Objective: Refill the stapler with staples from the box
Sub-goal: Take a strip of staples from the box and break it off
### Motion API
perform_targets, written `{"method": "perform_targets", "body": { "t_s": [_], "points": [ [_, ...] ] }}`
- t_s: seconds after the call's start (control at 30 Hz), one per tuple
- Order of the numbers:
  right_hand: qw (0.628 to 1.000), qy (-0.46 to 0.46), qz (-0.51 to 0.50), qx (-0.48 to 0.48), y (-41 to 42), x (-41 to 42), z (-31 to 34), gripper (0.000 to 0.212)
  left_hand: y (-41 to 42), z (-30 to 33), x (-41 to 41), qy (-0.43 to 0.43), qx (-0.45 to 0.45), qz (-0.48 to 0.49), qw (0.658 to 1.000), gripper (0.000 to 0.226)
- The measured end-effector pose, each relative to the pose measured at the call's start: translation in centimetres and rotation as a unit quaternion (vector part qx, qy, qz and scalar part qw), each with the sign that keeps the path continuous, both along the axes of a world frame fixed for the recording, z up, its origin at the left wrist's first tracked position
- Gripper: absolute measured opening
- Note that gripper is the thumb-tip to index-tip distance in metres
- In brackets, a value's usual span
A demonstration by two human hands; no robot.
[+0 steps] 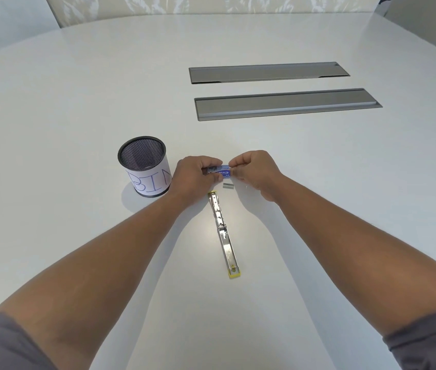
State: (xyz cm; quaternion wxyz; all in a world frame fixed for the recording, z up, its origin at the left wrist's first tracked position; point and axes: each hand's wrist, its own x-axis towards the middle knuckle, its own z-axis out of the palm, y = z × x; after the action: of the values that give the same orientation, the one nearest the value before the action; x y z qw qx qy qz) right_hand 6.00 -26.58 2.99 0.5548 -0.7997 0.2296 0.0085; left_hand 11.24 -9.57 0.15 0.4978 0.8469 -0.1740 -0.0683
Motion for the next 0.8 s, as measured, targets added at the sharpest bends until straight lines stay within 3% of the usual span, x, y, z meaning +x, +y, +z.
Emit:
{"method": "perform_targets", "body": {
  "t_s": [0.8],
  "points": [
    [1.0,-0.022,0.006,-0.01,-0.11,-0.52,-0.35,0.01,0.11,0.25,-0.32,0.011,0.001,0.021,1.0,0.037]
  ]
}}
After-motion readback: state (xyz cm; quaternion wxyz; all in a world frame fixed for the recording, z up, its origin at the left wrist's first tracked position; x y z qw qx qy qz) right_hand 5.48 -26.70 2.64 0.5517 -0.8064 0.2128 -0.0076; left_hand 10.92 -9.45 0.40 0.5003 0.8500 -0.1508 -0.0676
